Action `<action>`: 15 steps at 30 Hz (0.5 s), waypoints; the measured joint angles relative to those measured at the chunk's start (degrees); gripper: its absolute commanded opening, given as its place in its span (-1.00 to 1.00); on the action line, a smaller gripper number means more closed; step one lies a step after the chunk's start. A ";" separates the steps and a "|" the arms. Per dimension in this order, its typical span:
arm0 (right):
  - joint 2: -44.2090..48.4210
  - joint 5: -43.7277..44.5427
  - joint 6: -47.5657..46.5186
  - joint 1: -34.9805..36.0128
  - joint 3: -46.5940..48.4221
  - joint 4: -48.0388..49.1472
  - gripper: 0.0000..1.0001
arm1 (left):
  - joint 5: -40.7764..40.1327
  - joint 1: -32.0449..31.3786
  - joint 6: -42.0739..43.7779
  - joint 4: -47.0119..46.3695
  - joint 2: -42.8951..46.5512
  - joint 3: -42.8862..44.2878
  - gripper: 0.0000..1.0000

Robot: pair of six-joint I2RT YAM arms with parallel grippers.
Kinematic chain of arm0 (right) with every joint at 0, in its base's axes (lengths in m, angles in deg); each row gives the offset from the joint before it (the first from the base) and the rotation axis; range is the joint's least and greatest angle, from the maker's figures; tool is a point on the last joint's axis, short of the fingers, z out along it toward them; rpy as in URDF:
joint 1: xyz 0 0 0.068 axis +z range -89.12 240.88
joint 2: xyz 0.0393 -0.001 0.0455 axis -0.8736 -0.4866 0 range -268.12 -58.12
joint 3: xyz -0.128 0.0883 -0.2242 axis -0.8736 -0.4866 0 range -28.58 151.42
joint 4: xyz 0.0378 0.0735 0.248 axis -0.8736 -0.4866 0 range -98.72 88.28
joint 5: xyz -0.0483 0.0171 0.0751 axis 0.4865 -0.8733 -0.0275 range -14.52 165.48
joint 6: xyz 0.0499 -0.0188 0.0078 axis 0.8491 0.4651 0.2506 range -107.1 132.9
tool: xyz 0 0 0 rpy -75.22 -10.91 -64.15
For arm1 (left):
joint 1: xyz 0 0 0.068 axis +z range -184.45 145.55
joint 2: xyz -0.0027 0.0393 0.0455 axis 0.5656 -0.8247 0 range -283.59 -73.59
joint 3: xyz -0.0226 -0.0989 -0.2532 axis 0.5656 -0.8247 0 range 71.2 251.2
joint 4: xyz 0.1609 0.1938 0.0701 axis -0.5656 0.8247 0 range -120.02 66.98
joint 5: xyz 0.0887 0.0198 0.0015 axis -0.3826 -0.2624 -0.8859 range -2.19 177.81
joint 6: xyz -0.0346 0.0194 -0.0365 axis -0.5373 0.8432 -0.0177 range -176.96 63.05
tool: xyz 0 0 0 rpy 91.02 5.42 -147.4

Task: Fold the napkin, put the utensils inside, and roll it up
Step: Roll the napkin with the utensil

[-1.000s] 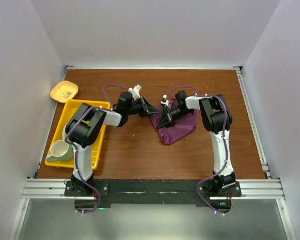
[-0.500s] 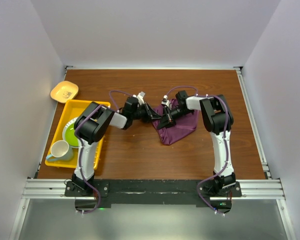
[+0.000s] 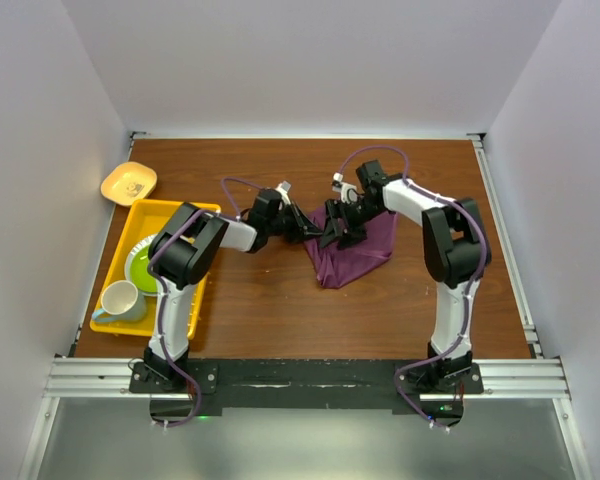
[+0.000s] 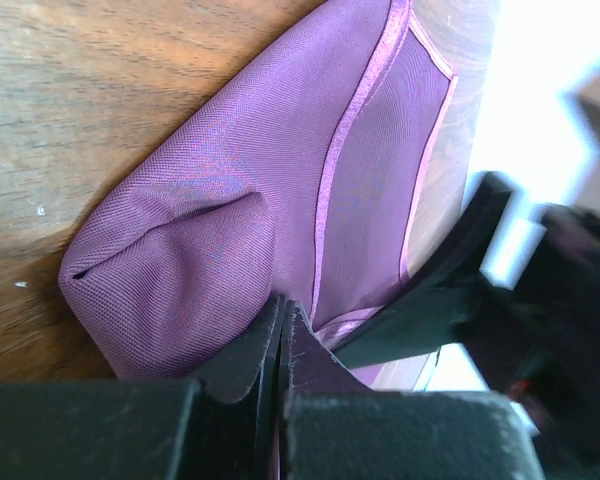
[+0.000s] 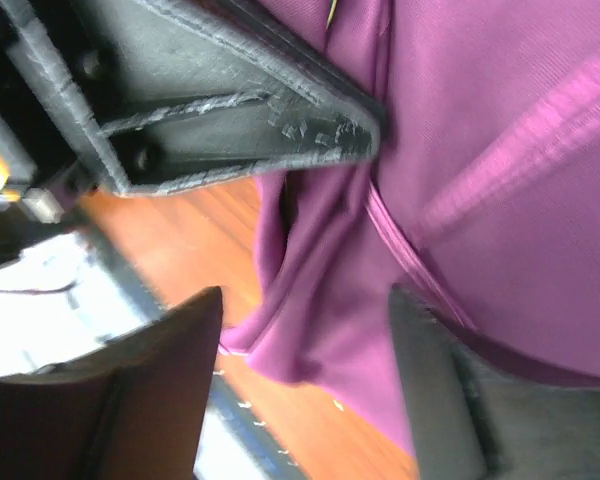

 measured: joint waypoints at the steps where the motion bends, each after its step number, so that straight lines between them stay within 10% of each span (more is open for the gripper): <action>1: 2.03 2.91 -0.46 0.44 -0.44 -0.39 0.96 | -0.04 0.00 0.00 0.52 -0.02 0.26 -1.00; 15: 14.93 38.86 -4.94 22.47 -12.81 0.70 0.84 | 0.13 0.04 -0.02 4.39 -0.92 2.97 -1.00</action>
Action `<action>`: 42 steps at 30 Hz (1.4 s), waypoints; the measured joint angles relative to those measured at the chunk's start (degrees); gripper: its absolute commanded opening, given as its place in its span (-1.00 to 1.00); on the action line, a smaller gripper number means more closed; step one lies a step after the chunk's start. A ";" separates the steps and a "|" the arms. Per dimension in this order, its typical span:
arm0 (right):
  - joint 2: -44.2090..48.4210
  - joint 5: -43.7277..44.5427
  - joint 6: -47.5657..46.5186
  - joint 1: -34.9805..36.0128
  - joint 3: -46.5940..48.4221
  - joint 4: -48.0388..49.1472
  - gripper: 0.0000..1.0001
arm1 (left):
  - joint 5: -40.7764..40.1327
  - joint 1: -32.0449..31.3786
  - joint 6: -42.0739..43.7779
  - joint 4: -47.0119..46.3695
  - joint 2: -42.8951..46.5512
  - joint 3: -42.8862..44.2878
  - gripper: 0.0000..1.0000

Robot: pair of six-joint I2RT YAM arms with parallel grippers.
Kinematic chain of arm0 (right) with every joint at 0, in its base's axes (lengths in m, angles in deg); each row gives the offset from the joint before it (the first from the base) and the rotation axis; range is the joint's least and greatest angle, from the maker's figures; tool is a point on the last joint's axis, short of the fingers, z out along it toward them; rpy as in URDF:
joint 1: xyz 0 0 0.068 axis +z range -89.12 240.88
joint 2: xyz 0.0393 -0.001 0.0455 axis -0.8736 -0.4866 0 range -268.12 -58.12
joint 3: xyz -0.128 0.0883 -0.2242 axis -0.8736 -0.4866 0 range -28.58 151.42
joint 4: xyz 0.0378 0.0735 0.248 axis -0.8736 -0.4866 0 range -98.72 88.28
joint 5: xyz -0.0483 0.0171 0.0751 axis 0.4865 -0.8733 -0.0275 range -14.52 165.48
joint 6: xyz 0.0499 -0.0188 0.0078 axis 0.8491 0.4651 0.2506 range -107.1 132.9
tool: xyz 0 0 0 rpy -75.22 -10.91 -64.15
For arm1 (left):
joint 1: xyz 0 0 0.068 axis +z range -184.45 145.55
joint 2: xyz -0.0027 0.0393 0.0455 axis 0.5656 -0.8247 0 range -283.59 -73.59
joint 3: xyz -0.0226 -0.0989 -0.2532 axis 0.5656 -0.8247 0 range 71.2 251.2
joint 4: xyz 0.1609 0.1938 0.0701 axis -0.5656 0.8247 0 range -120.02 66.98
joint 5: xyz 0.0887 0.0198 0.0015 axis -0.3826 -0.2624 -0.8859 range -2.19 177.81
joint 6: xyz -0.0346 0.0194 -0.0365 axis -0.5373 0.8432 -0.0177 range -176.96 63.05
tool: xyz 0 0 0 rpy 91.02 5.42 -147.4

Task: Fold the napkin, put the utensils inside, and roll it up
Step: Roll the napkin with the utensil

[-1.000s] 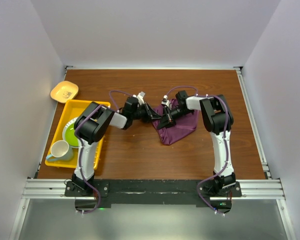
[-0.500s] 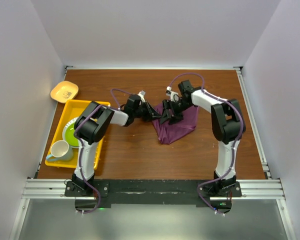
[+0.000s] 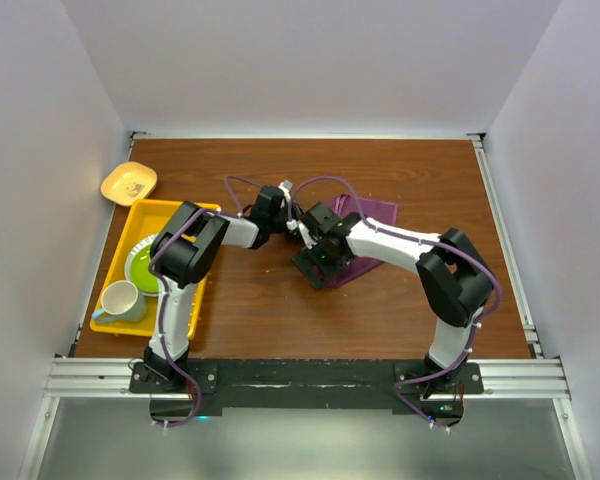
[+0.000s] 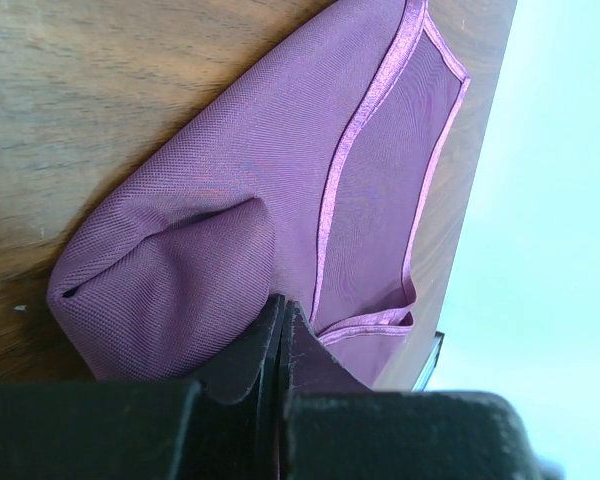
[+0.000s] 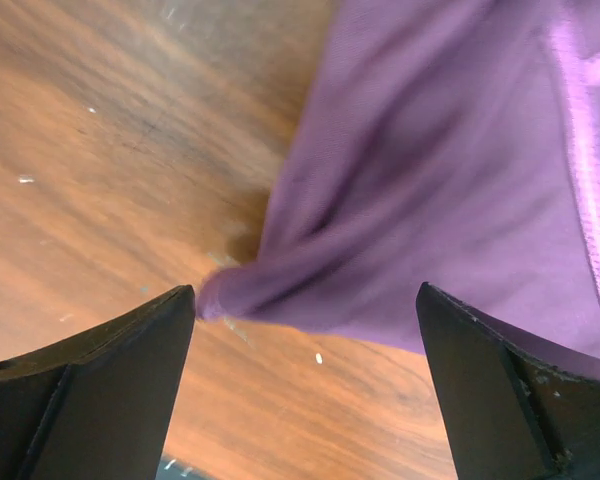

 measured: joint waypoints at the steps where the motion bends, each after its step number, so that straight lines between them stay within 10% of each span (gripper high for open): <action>1: 0.00 1.99 -0.24 1.27 -0.46 0.61 0.81 | 0.04 0.00 0.00 0.04 -0.04 0.04 -1.00; 8: -0.39 12.35 -1.60 4.07 -0.85 4.63 0.39 | 0.98 0.02 -0.39 0.26 -0.94 1.18 -1.00; 19: -4.79 7.50 -1.84 0.94 2.49 4.79 -0.88 | 2.21 0.09 -0.15 1.68 -2.93 4.50 -1.00; 34: -10.91 -34.88 3.96 -21.14 1.25 7.87 -1.00 | 7.10 1.64 2.67 6.43 -5.18 9.38 -0.99; 42: -16.79 -47.84 9.20 -22.14 1.64 10.71 -1.00 | 8.52 2.23 9.07 13.38 -4.70 13.07 -0.32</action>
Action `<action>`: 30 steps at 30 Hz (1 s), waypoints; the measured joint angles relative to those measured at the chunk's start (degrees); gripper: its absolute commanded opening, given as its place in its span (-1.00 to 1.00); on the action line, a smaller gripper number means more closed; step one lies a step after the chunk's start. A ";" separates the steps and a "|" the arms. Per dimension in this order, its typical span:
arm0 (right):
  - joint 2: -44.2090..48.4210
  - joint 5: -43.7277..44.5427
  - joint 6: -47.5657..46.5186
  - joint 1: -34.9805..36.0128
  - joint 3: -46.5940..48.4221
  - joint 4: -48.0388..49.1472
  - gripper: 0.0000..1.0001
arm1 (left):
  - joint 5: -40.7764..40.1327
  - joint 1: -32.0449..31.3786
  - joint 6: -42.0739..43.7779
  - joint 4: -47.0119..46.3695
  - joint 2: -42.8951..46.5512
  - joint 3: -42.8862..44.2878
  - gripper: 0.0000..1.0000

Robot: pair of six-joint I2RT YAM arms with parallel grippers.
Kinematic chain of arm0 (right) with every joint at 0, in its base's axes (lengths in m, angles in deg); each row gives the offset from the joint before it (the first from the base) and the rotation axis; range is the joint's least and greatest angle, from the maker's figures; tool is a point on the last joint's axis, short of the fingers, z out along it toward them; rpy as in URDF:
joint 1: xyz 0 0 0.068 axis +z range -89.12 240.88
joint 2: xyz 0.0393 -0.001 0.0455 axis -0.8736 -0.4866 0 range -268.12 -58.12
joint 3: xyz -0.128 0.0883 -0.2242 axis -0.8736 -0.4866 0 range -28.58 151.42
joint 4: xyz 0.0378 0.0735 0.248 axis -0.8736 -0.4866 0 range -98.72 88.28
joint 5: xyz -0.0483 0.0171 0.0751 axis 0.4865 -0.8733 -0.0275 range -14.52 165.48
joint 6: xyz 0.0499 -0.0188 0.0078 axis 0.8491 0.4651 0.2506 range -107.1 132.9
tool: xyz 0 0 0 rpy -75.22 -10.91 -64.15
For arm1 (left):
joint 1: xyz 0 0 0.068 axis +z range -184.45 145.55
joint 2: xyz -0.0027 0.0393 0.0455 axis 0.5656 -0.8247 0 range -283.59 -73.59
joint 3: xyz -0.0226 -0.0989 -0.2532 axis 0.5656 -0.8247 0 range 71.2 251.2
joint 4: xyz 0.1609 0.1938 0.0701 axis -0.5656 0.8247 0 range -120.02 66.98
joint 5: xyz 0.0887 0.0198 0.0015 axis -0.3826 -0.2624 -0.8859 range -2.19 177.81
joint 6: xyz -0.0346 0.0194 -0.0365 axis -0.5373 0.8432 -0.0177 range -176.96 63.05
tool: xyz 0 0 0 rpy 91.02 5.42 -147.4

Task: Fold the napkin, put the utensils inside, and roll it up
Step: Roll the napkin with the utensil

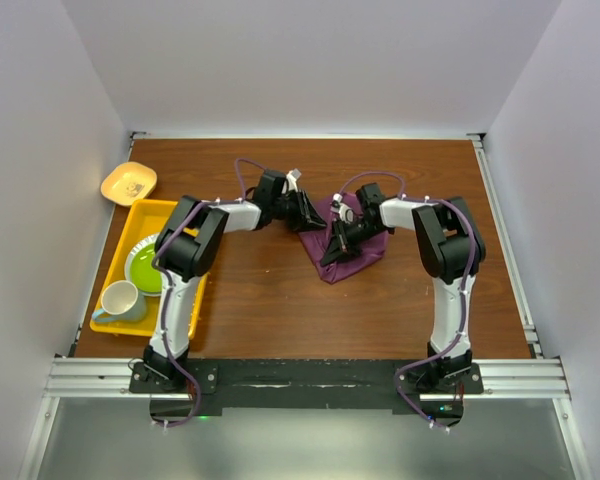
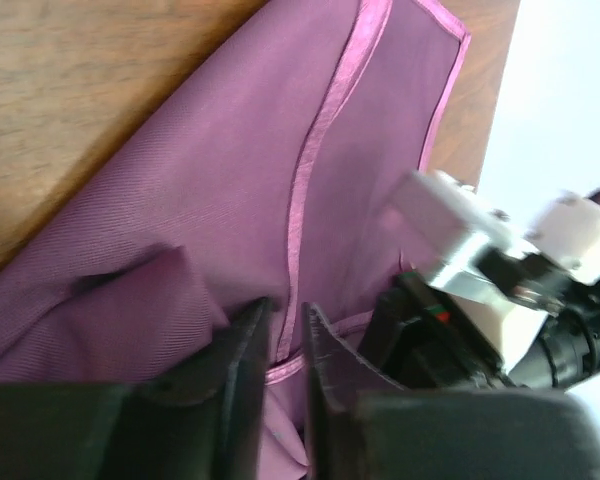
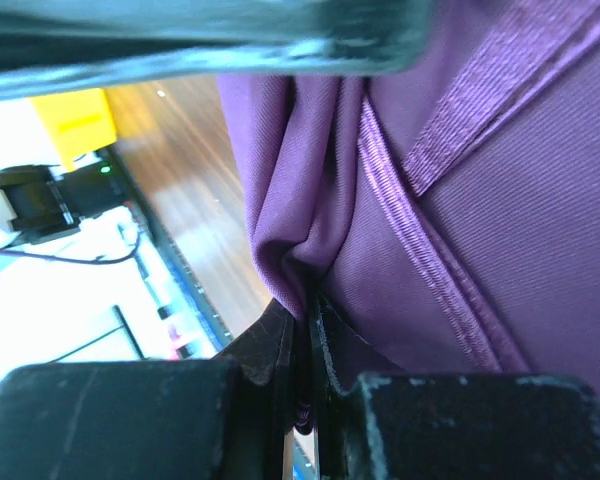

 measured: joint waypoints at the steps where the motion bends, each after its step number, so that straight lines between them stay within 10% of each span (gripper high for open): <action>1: -0.33 -0.52 0.24 -0.02 0.07 0.04 -1.00 | -0.11 0.00 1.03 0.94 0.48 0.28 -0.31; 11: -2.19 -4.50 2.51 -0.76 -0.42 -0.66 -1.00 | -0.31 3.23 2.47 -2.86 7.69 -6.58 -0.77; 30: -3.19 -5.97 3.48 -1.16 0.09 -2.34 -0.93 | 3.15 0.46 -13.68 -34.42 3.76 -23.74 -1.00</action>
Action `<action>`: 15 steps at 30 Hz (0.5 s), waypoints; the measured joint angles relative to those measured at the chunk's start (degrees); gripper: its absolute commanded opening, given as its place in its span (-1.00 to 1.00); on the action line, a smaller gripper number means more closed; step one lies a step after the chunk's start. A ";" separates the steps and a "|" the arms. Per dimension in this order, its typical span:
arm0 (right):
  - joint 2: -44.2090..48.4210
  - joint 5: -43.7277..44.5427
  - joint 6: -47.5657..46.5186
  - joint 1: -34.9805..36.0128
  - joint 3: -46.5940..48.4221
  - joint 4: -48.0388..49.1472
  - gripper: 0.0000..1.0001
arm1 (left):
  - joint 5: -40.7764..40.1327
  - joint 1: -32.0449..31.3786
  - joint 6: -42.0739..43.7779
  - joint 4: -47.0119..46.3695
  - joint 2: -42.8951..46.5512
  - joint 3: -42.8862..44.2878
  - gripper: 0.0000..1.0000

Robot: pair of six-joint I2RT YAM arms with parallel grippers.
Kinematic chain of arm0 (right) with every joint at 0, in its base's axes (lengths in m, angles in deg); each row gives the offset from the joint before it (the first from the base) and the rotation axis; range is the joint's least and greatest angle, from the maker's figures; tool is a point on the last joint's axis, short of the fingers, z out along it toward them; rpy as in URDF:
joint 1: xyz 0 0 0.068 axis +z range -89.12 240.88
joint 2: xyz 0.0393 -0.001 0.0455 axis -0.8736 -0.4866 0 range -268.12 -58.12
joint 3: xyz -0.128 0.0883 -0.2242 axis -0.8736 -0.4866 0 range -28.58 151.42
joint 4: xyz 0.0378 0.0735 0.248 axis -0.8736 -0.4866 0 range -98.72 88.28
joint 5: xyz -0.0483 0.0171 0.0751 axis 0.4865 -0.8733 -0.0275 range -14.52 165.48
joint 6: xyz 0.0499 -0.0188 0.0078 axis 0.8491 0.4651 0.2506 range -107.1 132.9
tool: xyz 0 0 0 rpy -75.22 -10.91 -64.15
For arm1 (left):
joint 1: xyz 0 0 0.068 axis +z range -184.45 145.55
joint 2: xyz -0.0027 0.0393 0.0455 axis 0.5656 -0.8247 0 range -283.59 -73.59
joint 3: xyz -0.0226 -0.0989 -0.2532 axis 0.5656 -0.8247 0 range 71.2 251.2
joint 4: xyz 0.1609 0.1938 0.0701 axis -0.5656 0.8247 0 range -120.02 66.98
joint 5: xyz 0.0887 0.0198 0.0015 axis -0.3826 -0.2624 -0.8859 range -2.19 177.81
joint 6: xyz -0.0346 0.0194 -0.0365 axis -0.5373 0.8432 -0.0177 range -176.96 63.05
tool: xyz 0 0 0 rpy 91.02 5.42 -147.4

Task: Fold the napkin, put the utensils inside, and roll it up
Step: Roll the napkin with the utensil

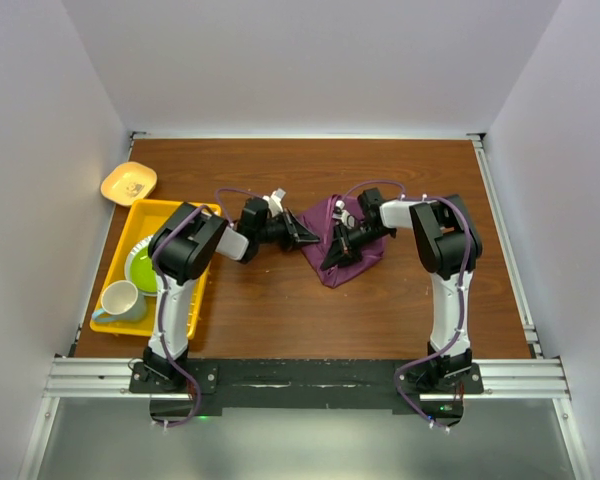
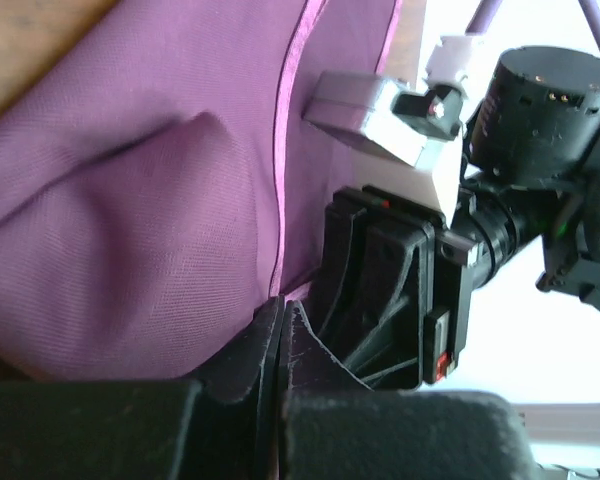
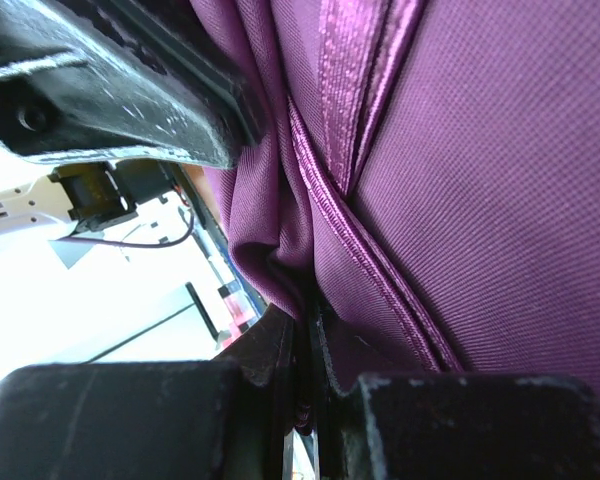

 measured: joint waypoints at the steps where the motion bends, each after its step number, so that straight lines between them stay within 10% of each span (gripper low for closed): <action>1: 0.02 0.15 -0.04 0.00 0.22 -0.28 -0.86 | -0.17 0.00 0.20 1.07 0.02 0.57 -1.00; 11: 3.87 10.54 -3.13 0.44 5.73 -9.35 0.21 | -0.59 -0.04 5.03 9.88 0.00 4.68 -1.00; 15: 8.57 18.91 -6.95 1.01 7.32 -13.49 0.36 | -0.37 -0.04 5.86 10.91 0.00 5.11 -1.00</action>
